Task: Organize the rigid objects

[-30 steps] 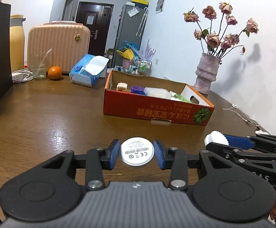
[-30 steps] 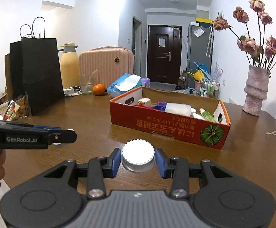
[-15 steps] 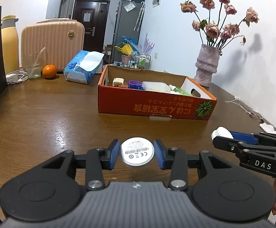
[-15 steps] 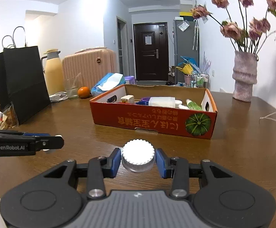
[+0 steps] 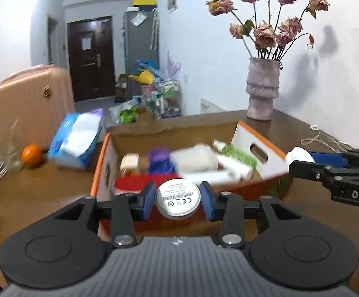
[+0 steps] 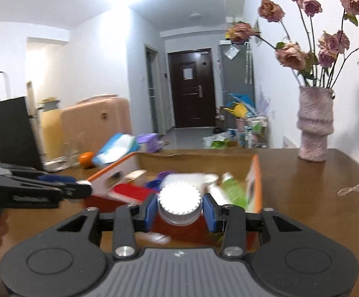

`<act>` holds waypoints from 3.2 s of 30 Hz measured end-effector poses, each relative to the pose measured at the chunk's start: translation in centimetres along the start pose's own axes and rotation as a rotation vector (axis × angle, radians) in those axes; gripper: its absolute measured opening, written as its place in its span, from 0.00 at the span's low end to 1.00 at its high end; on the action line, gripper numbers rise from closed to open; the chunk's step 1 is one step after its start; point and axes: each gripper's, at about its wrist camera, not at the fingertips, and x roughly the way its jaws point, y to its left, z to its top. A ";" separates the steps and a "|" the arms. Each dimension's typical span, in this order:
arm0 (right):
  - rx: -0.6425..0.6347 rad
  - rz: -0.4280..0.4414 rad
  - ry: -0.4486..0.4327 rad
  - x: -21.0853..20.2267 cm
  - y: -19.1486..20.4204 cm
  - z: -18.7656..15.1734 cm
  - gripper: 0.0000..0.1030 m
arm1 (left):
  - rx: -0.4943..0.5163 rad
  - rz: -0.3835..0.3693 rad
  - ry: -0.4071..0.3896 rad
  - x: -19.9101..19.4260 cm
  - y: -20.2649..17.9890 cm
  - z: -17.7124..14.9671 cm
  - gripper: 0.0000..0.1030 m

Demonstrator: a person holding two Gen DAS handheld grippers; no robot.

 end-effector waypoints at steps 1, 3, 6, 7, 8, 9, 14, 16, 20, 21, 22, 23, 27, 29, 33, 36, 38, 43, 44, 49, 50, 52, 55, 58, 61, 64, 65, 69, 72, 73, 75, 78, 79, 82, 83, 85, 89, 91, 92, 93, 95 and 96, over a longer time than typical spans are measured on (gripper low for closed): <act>-0.007 -0.005 0.006 0.7 -0.8 0.6 0.38 | 0.010 -0.009 0.004 1.0 0.0 0.6 0.39; -0.001 0.012 0.026 2.4 -2.4 1.6 0.38 | 0.035 -0.013 0.010 2.7 -0.2 1.4 0.39; 0.011 0.030 0.070 5.1 -4.2 2.5 0.38 | 0.059 -0.037 0.025 5.3 -0.4 2.7 0.39; 0.017 0.037 0.086 6.0 -4.7 2.7 0.38 | 0.058 -0.047 0.041 6.3 -0.4 3.1 0.39; 0.021 0.044 0.102 6.9 -5.1 2.8 0.38 | 0.055 -0.055 0.057 7.2 -0.3 3.4 0.39; 0.024 0.050 0.124 7.8 -5.4 2.9 0.38 | 0.052 -0.066 0.077 8.1 -0.2 3.6 0.39; 0.010 0.065 0.213 10.9 -5.8 2.6 0.38 | 0.027 -0.130 0.180 12.0 -0.3 3.7 0.39; -0.018 0.067 0.245 11.9 -5.5 2.4 0.38 | 0.022 -0.138 0.213 13.5 -0.5 3.5 0.39; -0.053 0.071 0.315 13.6 -5.0 1.8 0.38 | 0.016 -0.167 0.268 15.4 -0.8 2.6 0.41; -0.058 0.072 0.329 13.9 -4.9 1.7 0.38 | 0.016 -0.173 0.275 15.7 -0.9 2.3 0.47; -0.060 0.075 0.339 14.1 -4.9 1.6 0.39 | 0.012 -0.173 0.279 15.8 -0.9 2.1 0.51; -0.061 0.077 0.340 14.2 -4.9 1.5 0.39 | 0.003 -0.168 0.280 15.9 -0.8 2.0 0.53; -0.036 0.081 0.325 13.8 -5.3 1.7 0.44 | -0.040 -0.159 0.280 15.1 -0.1 1.5 0.56; -0.016 0.085 0.306 13.1 -5.4 1.9 0.44 | -0.031 -0.150 0.260 13.7 0.0 1.3 0.60; 0.022 0.092 0.257 11.2 -5.2 2.4 0.46 | -0.018 -0.121 0.210 10.6 0.4 1.1 0.67; 0.048 0.097 0.226 9.4 -4.7 2.6 0.48 | -0.040 -0.114 0.177 8.1 0.9 1.1 0.72; 0.064 0.095 0.205 8.0 -4.4 2.7 0.48 | -0.055 -0.109 0.154 6.3 1.3 0.9 0.74; 0.087 0.081 0.149 4.3 -3.2 2.2 0.52 | -0.126 -0.082 0.102 1.7 2.2 0.3 0.79; 0.092 0.073 0.137 3.4 -2.9 1.9 0.52 | -0.120 -0.063 0.088 0.7 2.1 0.0 0.81; 0.128 0.069 0.088 -0.5 -1.6 0.1 0.53 | -0.099 -0.014 0.033 -3.5 1.5 -1.6 0.83; 0.140 0.070 0.081 -1.2 -1.4 -0.2 0.53 | -0.100 -0.009 0.029 -4.0 1.3 -1.8 0.83; 0.157 0.077 0.068 -2.4 -1.0 -0.7 0.53 | -0.093 -0.008 0.020 -5.1 0.8 -1.9 0.83; 0.167 0.072 0.069 -3.9 -0.6 -1.5 0.53 | -0.100 -0.022 -0.002 -6.2 0.2 -2.1 0.84; 0.179 0.054 0.079 -5.1 -0.5 -2.2 0.54 | -0.118 -0.047 -0.002 -6.6 -0.3 -2.5 0.84; 0.189 0.025 0.081 -6.3 -0.5 -2.7 0.54 | -0.118 -0.059 0.021 -6.8 -0.7 -3.7 0.84; 0.191 -0.002 0.083 -7.3 -0.1 -3.4 0.54 | -0.120 -0.035 0.048 -7.1 -0.6 -4.7 0.84; 0.189 -0.007 0.084 -7.5 0.1 -3.7 0.55 | -0.123 -0.033 0.034 -7.5 -0.6 -5.0 0.84; 0.164 -0.026 0.113 -8.3 2.2 -5.2 0.55 | -0.142 -0.015 0.024 -9.5 -0.4 -6.9 0.84; 0.125 -0.031 0.122 -9.2 3.9 -5.6 0.55 | -0.163 -0.023 0.008 -11.0 0.1 -8.6 0.84; 0.119 -0.030 0.123 -9.4 4.4 -5.4 0.55 | -0.177 -0.030 -0.004 -11.2 0.3 -9.1 0.85; 0.090 -0.037 0.125 -9.9 5.6 -5.1 0.55 | -0.175 -0.030 0.013 -11.3 0.4 -9.6 0.85; 0.065 -0.065 0.076 -11.9 7.4 -5.3 0.57 | -0.159 0.011 -0.005 -12.5 0.3 -9.6 0.85; 0.075 -0.059 0.070 -12.5 7.7 -5.6 0.58 | -0.176 -0.006 -0.031 -13.5 0.5 -9.7 0.85; 0.047 -0.059 0.077 -13.6 9.6 -6.4 0.58 | -0.193 -0.013 -0.086 -16.7 0.7 -10.2 0.89; 0.024 -0.060 0.072 -14.1 10.3 -6.5 0.58 | -0.195 0.010 -0.098 -17.7 0.7 -10.6 0.89; -0.004 -0.049 0.051 -15.2 11.4 -6.5 0.58 | -0.191 0.051 -0.127 -19.9 0.7 -11.5 0.89; -0.013 -0.036 0.002 -18.0 12.9 -6.5 0.59 | -0.211 0.160 -0.178 -23.8 0.4 -13.6 0.92; -0.020 -0.060 -0.021 -19.5 13.6 -6.7 0.59 | -0.208 0.180 -0.219 -25.5 0.1 -14.3 0.99; -0.032 -0.077 -0.042 -20.4 14.1 -6.9 0.60 | -0.195 0.188 -0.241 -26.2 -0.1 -14.5 1.00; -0.049 -0.090 -0.061 -21.0 14.6 -7.1 0.62 | -0.166 0.194 -0.268 -26.7 -0.6 -14.5 1.00; -0.092 -0.129 -0.101 -22.3 15.5 -7.8 0.71 | -0.128 0.214 -0.315 -27.6 -1.2 -14.6 1.00; -0.114 -0.156 -0.116 -22.7 16.0 -8.1 0.71 | -0.126 0.214 -0.337 -28.0 -1.3 -14.6 1.00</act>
